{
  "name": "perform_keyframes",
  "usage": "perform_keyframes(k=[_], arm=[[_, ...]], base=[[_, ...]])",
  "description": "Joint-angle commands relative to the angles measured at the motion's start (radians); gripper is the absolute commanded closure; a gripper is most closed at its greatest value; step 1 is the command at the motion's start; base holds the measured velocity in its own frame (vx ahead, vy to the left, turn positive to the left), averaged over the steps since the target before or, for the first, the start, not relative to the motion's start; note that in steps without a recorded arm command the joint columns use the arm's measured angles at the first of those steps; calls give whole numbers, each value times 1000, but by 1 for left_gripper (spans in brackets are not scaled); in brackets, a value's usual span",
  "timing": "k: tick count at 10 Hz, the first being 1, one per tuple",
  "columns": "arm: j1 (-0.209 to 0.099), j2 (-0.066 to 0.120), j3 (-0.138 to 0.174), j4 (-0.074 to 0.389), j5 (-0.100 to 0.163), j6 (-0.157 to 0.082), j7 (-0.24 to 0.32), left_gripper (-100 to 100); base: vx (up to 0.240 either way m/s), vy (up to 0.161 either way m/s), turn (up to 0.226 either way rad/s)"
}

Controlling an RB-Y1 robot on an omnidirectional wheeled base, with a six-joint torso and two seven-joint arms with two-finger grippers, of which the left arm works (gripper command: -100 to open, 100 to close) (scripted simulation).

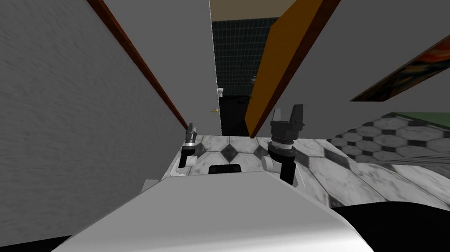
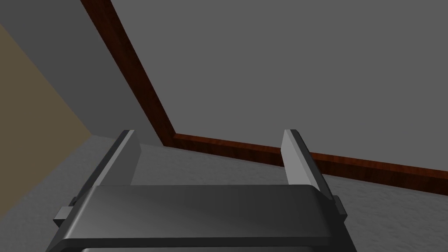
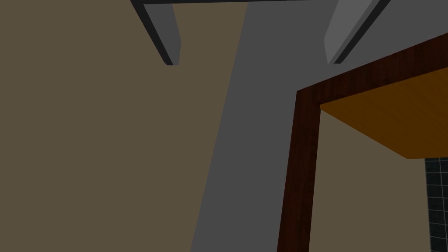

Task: Push the door open

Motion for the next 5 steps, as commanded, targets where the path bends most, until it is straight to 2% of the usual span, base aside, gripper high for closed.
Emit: perform_keyframes(k=[1, 5], arm=[[-14, 6, -1, 40, 3, -10, 9, -100], [-53, 8, -7, 146, 7, -34, 23, -100]], base=[[104, -6, 6], [96, -9, 9]])
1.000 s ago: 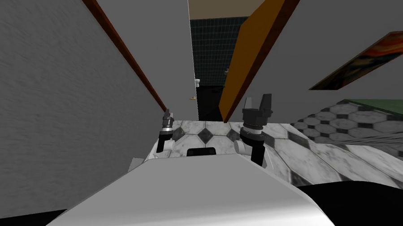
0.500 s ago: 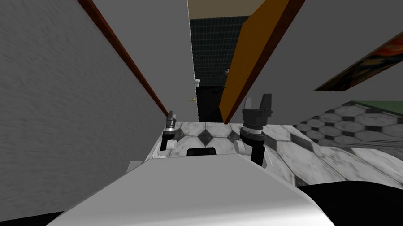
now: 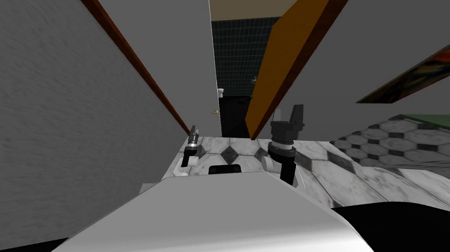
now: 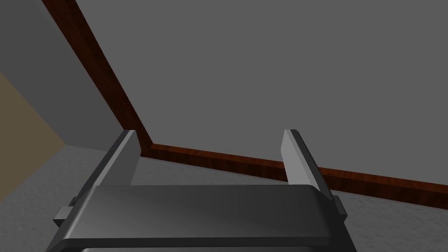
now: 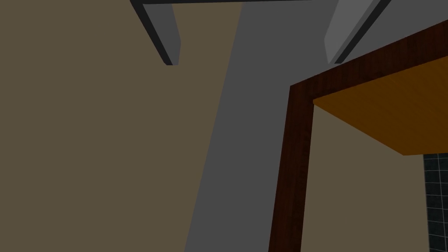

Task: Push the door open

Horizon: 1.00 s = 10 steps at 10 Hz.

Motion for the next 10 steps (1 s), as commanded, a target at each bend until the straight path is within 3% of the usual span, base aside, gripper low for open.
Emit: perform_keyframes(k=[1, 10], arm=[[-18, 4, -1, 44, 3, -9, 8, -100], [-106, 5, -14, 281, 12, -63, 39, -100]], base=[[116, 6, 5], [99, -12, 8]])
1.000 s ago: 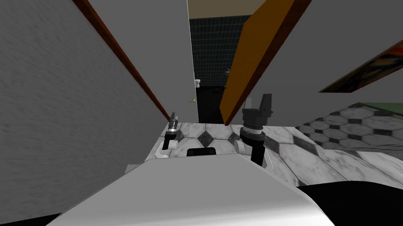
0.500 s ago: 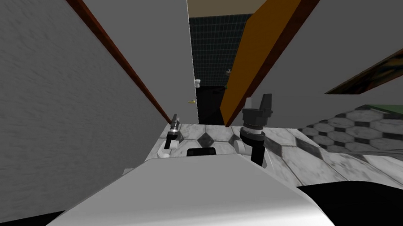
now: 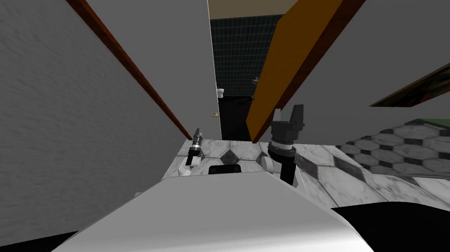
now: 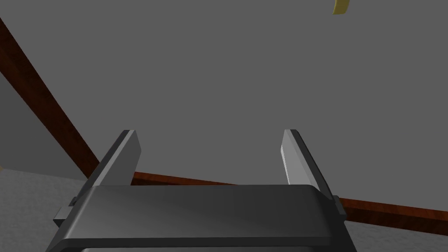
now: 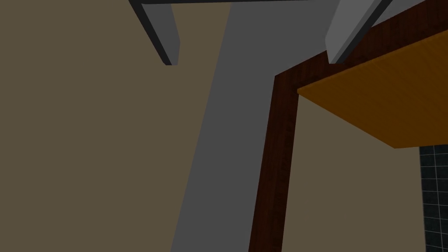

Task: Push the door open

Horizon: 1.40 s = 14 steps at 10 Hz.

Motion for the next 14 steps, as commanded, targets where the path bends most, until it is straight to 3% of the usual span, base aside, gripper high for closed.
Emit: perform_keyframes(k=[1, 12, 14], arm=[[-15, 0, -2, 43, 2, -10, 7, -100], [-113, -7, -16, 304, 11, -69, 41, -100], [-121, -7, -18, 326, 12, -74, 44, -100]], base=[[109, -14, 10], [98, -10, 7], [59, 0, 3]])
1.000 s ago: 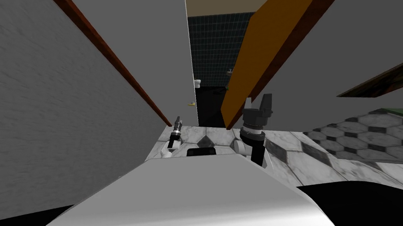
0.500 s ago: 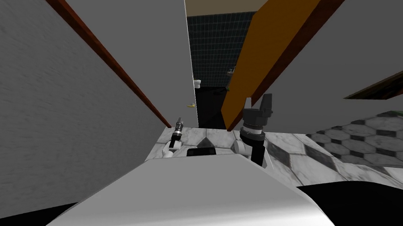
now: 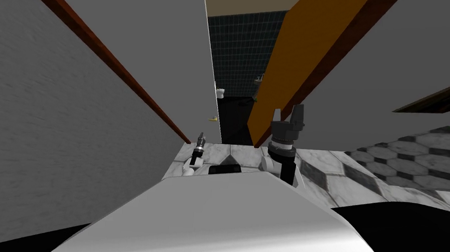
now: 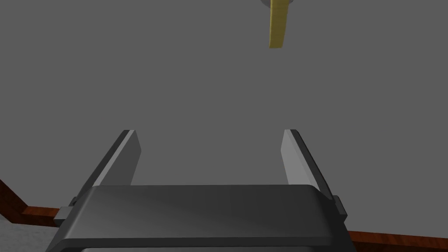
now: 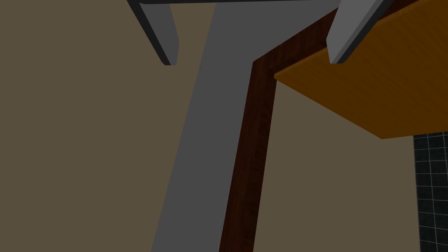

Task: Push the door open

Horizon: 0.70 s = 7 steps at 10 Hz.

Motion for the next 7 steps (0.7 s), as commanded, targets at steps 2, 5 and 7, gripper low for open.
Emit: perform_keyframes(k=[2, 5, 7], arm=[[-21, -2, -2, 55, 2, -13, 7, -100], [-56, -7, -7, 147, 6, -34, 20, -100], [-73, -10, -10, 193, 7, -44, 26, -100]], base=[[83, -12, 6], [138, -15, 9], [146, -9, 5]])
